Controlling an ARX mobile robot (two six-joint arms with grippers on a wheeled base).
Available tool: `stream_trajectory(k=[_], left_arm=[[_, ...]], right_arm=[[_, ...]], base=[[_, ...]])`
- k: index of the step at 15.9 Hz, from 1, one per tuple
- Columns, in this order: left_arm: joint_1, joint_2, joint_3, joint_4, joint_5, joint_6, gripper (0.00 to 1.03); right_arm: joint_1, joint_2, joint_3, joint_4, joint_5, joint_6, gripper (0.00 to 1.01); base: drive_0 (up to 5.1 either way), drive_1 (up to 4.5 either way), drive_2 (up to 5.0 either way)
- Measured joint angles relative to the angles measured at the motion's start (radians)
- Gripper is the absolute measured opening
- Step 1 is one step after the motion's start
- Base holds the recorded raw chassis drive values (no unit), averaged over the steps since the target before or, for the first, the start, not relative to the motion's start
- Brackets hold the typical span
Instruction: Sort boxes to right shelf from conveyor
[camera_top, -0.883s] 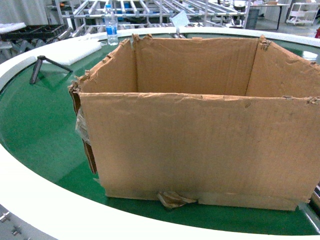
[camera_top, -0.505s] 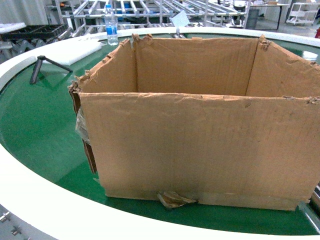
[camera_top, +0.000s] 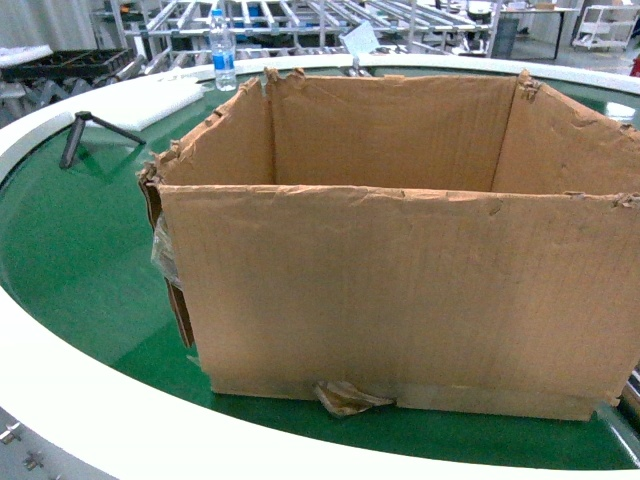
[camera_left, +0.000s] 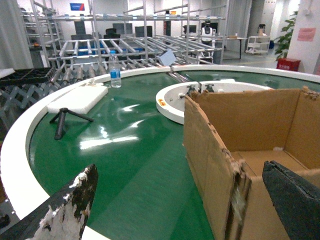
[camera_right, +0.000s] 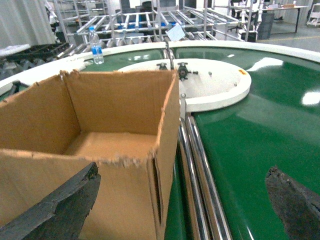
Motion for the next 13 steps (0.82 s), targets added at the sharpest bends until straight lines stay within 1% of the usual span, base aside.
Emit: stream_trajectory(k=[1, 2, 3, 4, 5, 9, 10, 11, 12, 13], left_arm=[[-0.010, 0.077, 0.041, 0.025, -0.019, 0.002, 0.98], [-0.015, 0.152, 0.084, 0.035, -0.034, 0.002, 0.98], [-0.023, 0.243, 0.130, 0.068, -0.045, 0.002, 0.98], [-0.040, 0.342, 0.185, 0.067, -0.054, -0.001, 0.98], [-0.042, 0.365, 0.186, 0.052, -0.055, -0.002, 0.98], [-0.044, 0.354, 0.183, 0.061, -0.055, -0.003, 0.98], [-0.055, 0.385, 0.190, 0.092, -0.051, -0.009, 0.98], [-0.069, 0.453, 0.240, 0.084, -0.054, -0.034, 0.98], [-0.098, 0.525, 0.291, 0.110, -0.064, -0.035, 0.98], [-0.126, 0.584, 0.341, 0.105, -0.081, -0.038, 0.98]], right_arm=[[0.011, 0.083, 0.055, 0.037, 0.001, 0.000, 0.98], [0.029, 0.164, 0.111, 0.039, 0.006, -0.005, 0.98], [0.039, 0.260, 0.172, 0.036, -0.013, -0.005, 0.98], [0.037, 0.355, 0.232, 0.044, -0.022, -0.005, 0.98], [0.037, 0.363, 0.233, 0.032, -0.021, -0.005, 0.98], [0.037, 0.350, 0.232, 0.038, -0.022, -0.005, 0.98], [0.045, 0.370, 0.238, 0.043, 0.000, -0.017, 0.98], [0.067, 0.425, 0.281, 0.019, 0.008, -0.019, 0.98], [0.101, 0.483, 0.335, -0.018, 0.013, -0.027, 0.98], [0.136, 0.541, 0.393, -0.057, 0.014, -0.044, 0.98]], base=[[0.0, 0.00, 0.0], [0.0, 0.00, 0.0], [0.0, 0.00, 0.0], [0.0, 0.00, 0.0], [0.0, 0.00, 0.0], [0.0, 0.00, 0.0], [0.0, 0.00, 0.0], [0.0, 0.00, 0.0], [0.0, 0.00, 0.0], [0.0, 0.00, 0.0]])
